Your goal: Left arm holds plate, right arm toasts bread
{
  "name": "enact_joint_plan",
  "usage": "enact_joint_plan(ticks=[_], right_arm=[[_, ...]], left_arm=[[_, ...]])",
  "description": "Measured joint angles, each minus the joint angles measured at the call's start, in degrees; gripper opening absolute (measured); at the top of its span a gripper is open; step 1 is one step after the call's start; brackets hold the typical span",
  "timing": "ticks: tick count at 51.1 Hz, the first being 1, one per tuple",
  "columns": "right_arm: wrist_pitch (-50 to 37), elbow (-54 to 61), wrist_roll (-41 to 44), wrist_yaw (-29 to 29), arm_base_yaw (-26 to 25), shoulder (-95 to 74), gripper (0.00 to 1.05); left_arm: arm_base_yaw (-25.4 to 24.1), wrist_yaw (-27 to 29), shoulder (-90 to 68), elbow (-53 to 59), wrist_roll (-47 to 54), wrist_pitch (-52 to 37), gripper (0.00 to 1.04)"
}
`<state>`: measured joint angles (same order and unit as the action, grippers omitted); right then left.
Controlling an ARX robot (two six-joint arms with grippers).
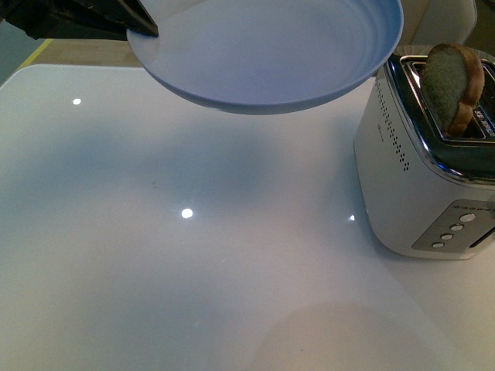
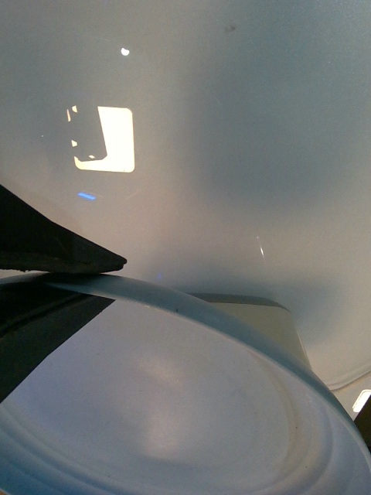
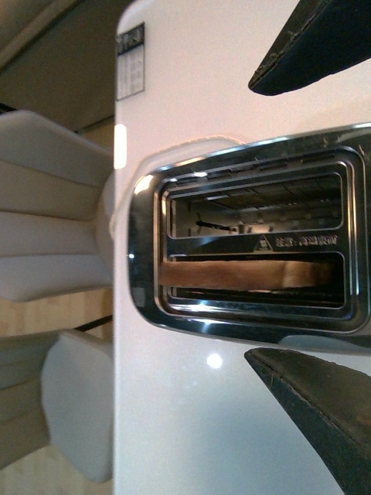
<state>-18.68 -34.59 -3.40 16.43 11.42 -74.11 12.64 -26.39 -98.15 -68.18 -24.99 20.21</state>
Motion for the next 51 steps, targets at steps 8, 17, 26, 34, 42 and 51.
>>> enact_joint_plan(ticks=[8,17,26,34,42,51], right_arm=[[-0.2,0.0,-0.7,-0.2,-0.2,1.2,0.96],[-26.1,10.8,1.9,-7.7,-2.0,1.0,0.72],[-31.2,17.3,2.7,-9.3,-4.2,6.9,0.46],[-30.2,23.2,3.0,-11.3,-6.1,13.2,0.13],[-27.2,27.1,3.2,-15.9,-9.7,20.0,0.02],[-22.6,30.3,3.2,-16.3,-11.2,27.7,0.02]], left_arm=[[0.0,0.0,0.0,0.0,0.0,0.0,0.03],[-0.1,0.1,0.1,0.3,0.0,0.0,0.03],[-0.1,0.1,0.2,0.5,0.1,0.0,0.03],[-0.3,0.6,0.6,0.7,0.4,0.0,0.03],[-0.9,0.9,1.0,0.8,0.7,0.1,0.03],[-1.0,0.9,1.2,1.6,0.9,0.0,0.03]])
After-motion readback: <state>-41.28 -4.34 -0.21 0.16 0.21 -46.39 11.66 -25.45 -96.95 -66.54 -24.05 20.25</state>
